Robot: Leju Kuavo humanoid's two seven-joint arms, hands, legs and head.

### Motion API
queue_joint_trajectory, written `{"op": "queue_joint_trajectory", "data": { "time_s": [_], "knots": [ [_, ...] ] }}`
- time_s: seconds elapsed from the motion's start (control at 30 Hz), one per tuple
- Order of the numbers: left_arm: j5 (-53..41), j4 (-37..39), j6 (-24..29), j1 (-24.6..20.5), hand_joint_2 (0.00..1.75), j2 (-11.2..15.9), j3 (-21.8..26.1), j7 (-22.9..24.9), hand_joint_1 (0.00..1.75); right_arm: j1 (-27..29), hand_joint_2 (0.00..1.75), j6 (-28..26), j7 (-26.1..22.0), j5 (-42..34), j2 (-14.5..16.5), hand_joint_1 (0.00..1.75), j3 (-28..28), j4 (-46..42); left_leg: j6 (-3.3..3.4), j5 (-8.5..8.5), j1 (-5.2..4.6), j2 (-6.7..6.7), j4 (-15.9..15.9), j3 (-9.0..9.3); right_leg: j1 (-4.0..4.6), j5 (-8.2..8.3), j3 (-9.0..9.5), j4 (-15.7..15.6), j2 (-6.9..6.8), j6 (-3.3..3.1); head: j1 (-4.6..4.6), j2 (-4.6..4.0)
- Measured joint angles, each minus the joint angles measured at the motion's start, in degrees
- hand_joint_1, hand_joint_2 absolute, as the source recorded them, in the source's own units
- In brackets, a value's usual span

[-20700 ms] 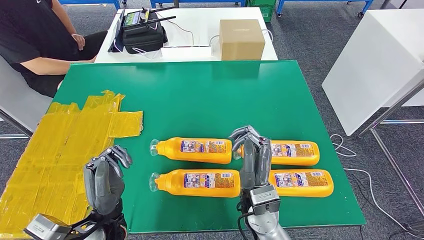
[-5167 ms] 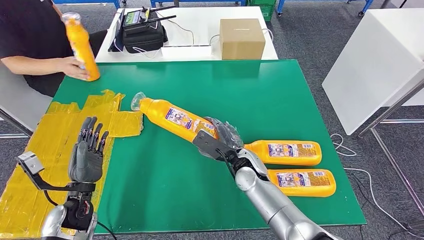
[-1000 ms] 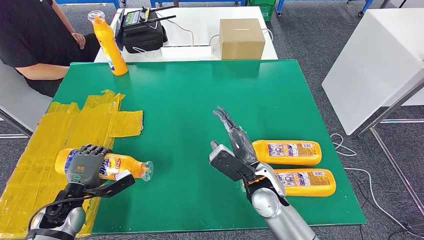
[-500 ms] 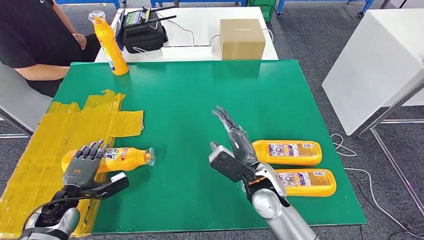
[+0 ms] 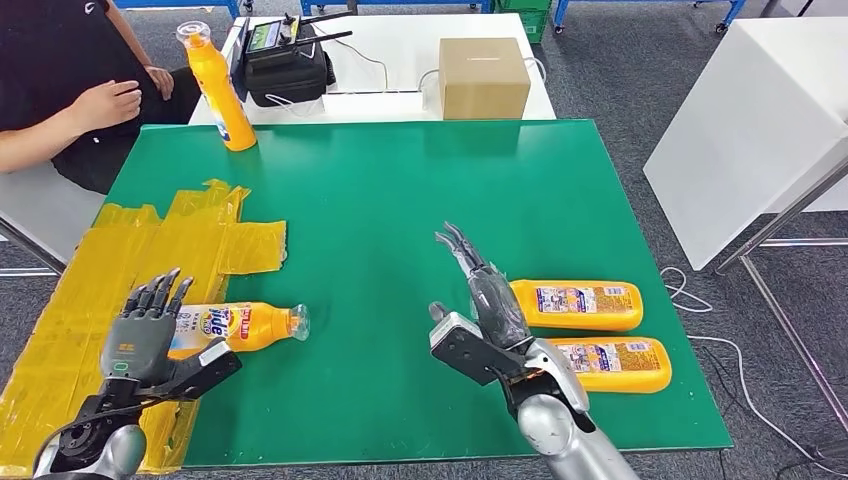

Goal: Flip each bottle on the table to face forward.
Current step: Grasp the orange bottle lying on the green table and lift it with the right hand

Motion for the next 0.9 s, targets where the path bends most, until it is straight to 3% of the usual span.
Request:
{"op": "queue_joint_trajectory", "data": {
  "time_s": [0.1,0.2,0.3,0.5,0.9],
  "knots": [
    [14.6,-4.7,1.1,2.1,0.0,-2.3,2.7,-8.0,0.0,3.2,1.75,-1.0,-2.2,2.1,-1.9,0.0,-0.8,-3.1,0.01,-0.01,-0.01,-0.08,0.0,-0.01,-0.01,-0.01,0.01,0.0,-0.03,0.01,0.01,0.0],
    [30.3,-11.1,-4.7,5.0,0.0,-5.3,5.8,-14.7,0.0,9.0,1.75,-1.3,-4.0,4.9,-5.5,0.0,-2.4,-7.8,0.06,-0.08,-0.03,-0.09,0.0,-0.07,-0.05,-0.02,0.01,-0.1,-0.04,0.03,0.01,0.0],
    [38.4,-16.9,-9.9,8.0,0.0,-7.8,8.2,-17.6,0.0,15.3,1.75,-1.6,-4.2,7.7,-9.6,0.0,-4.5,-12.6,0.15,-0.2,-0.05,-0.08,0.0,-0.12,-0.07,-0.08,0.0,-0.2,-0.03,0.11,0.01,0.0],
    [40.0,-22.6,-11.6,10.7,0.0,-10.7,10.6,-18.4,0.0,20.8,1.75,-1.8,-3.7,8.6,-14.3,0.0,-6.9,-17.9,0.19,-0.24,-0.04,-0.02,0.0,-0.06,-0.07,-0.12,0.04,-0.2,-0.02,0.17,0.0,0.0],
    [40.0,-24.8,-11.8,11.4,0.0,-12.3,11.7,-18.5,0.0,22.1,1.75,-1.7,-3.4,8.8,-15.9,0.0,-7.8,-20.0,0.15,-0.17,-0.01,-0.03,0.0,0.0,-0.01,-0.11,0.12,-0.2,-0.02,0.17,0.0,0.0]
  ]
}}
